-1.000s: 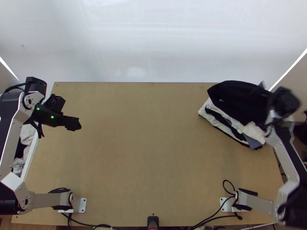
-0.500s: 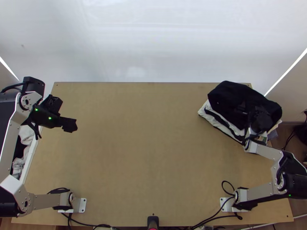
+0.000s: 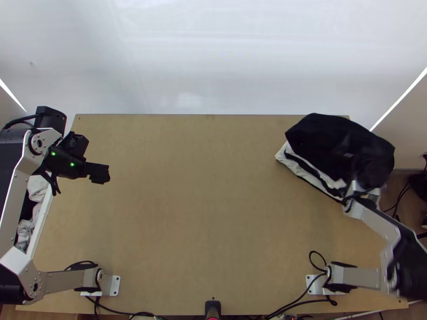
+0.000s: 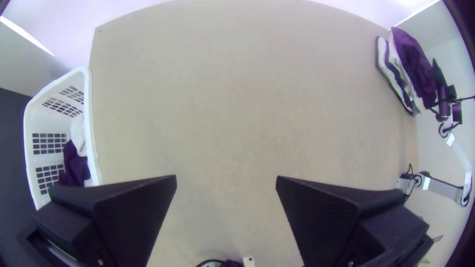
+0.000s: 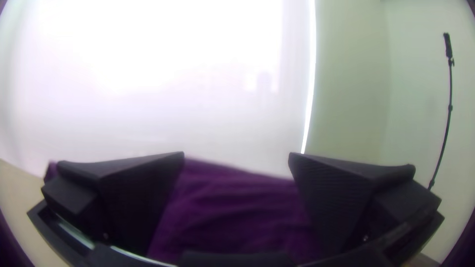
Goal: Fold the t-shirt
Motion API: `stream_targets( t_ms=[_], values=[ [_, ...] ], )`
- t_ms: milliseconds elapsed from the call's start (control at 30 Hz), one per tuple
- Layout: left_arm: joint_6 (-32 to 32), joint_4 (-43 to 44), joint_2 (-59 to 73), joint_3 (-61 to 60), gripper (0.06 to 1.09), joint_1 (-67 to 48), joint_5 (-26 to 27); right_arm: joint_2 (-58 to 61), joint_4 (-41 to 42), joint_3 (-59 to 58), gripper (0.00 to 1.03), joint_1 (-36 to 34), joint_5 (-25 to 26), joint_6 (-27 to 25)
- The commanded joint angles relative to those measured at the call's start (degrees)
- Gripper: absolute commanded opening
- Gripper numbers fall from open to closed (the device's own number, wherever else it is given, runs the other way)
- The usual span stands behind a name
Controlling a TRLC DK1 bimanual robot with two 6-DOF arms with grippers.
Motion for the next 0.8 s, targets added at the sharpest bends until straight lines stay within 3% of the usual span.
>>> stream_targets(
  t_ms=[0, 133, 300, 500, 767],
  values=[
    [-1.0, 0.4, -0.6, -0.4, 1.03, 0.2, 0.3, -10.9, -1.0, 7.2, 0.97, 4.2, 0.3, -3.6],
    [-1.3, 0.6, -0.8, -0.4, 1.03, 0.4, 0.6, -6.7, -0.7, 9.4, 0.98, 11.1, 1.0, -3.6],
    [-2.1, 1.2, -0.8, -0.4, 1.03, 0.4, 1.0, 7.5, 0.8, 12.0, 0.98, 17.7, 2.4, -3.5],
    [-2.6, 1.3, -1.1, 0.0, 1.03, 0.6, 1.0, 23.7, 1.8, 15.2, 0.98, 18.2, 2.6, -3.2],
    [-5.4, 2.6, -2.0, -1.8, 1.03, 1.3, 3.9, 28.5, 3.1, 12.2, 0.98, 18.2, 4.8, -1.1]
  ],
)
